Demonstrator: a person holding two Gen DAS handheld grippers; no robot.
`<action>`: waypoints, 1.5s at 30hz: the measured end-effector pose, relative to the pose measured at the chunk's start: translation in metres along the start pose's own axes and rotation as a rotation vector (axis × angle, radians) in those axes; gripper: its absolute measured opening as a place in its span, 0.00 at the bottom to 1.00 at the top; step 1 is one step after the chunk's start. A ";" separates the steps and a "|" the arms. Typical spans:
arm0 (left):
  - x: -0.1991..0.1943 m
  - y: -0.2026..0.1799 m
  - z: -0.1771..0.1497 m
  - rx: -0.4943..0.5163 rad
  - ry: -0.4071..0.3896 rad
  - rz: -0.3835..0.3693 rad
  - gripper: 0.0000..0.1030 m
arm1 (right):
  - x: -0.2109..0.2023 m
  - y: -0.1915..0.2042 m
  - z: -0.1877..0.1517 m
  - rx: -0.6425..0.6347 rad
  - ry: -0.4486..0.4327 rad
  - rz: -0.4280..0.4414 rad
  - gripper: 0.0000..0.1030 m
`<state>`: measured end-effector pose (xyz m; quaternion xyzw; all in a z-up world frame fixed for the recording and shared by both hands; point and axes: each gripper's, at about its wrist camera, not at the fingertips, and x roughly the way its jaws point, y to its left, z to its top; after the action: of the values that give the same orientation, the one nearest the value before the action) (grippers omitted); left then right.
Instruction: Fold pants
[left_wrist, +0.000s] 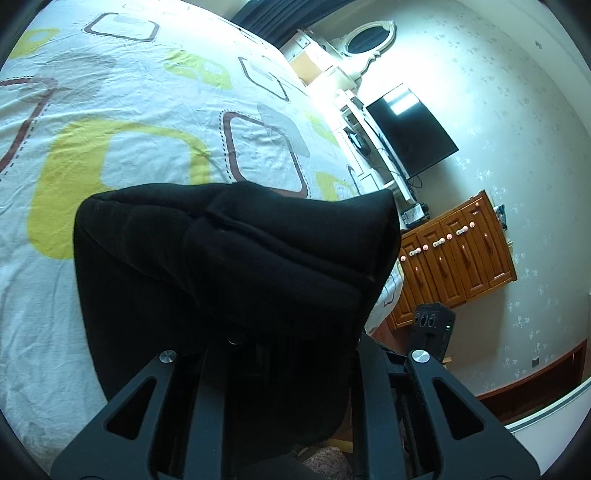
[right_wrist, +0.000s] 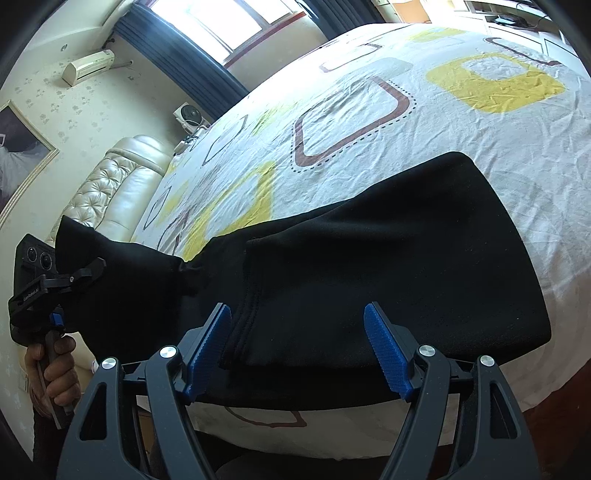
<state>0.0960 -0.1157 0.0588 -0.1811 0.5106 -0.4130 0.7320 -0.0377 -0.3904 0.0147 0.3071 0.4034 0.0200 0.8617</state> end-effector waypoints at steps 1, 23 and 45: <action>0.015 -0.005 0.001 0.004 0.019 0.017 0.15 | -0.001 -0.002 0.001 0.008 -0.008 -0.002 0.71; 0.078 -0.031 -0.026 0.021 0.054 0.061 0.71 | -0.015 -0.055 0.014 0.217 -0.039 0.081 0.71; -0.029 0.137 -0.094 -0.401 -0.103 0.089 0.89 | 0.073 -0.002 0.021 0.067 0.318 0.211 0.31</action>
<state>0.0649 0.0031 -0.0572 -0.3216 0.5519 -0.2606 0.7239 0.0260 -0.3822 -0.0265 0.3690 0.5003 0.1452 0.7697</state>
